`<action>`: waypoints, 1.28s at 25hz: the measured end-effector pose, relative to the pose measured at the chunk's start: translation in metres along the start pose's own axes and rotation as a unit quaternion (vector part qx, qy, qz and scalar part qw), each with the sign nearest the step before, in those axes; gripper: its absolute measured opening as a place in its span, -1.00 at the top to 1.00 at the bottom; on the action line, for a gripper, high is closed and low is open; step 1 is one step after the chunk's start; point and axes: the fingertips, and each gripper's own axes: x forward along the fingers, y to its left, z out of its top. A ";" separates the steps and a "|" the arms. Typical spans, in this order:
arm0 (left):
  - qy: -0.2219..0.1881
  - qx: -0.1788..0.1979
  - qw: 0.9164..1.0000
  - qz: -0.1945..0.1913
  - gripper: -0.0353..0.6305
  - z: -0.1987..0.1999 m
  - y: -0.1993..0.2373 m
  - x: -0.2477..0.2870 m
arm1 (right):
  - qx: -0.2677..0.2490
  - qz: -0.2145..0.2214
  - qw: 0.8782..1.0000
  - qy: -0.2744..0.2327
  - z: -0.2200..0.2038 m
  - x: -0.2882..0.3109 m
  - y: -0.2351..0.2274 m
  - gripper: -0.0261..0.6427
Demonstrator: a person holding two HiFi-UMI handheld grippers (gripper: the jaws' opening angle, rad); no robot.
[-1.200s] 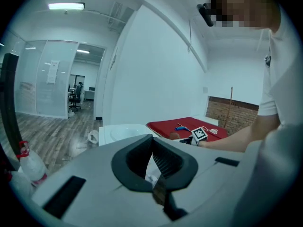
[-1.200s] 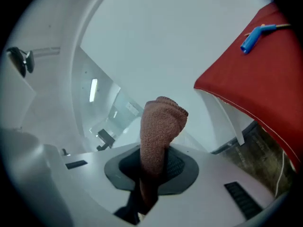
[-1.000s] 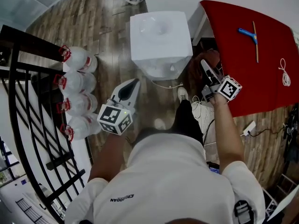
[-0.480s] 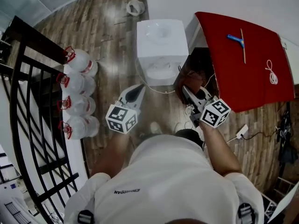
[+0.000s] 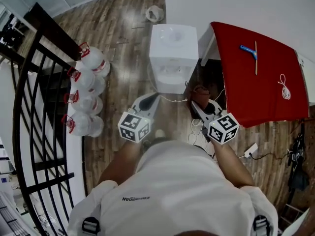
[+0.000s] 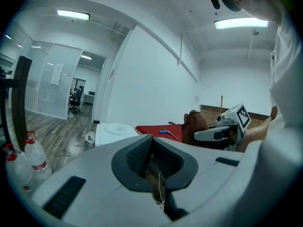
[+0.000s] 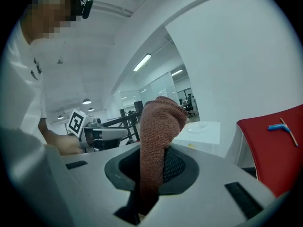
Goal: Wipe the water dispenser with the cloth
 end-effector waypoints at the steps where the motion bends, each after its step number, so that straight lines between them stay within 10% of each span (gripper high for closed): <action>1: -0.002 0.000 1.000 0.005 0.92 0.000 -0.005 -0.004 | -0.004 0.001 1.000 0.002 -0.002 -0.007 0.002 0.76; 32: 0.009 0.012 0.999 0.048 0.92 -0.024 -0.079 -0.031 | -0.001 0.016 1.000 0.004 -0.044 -0.090 0.005 0.76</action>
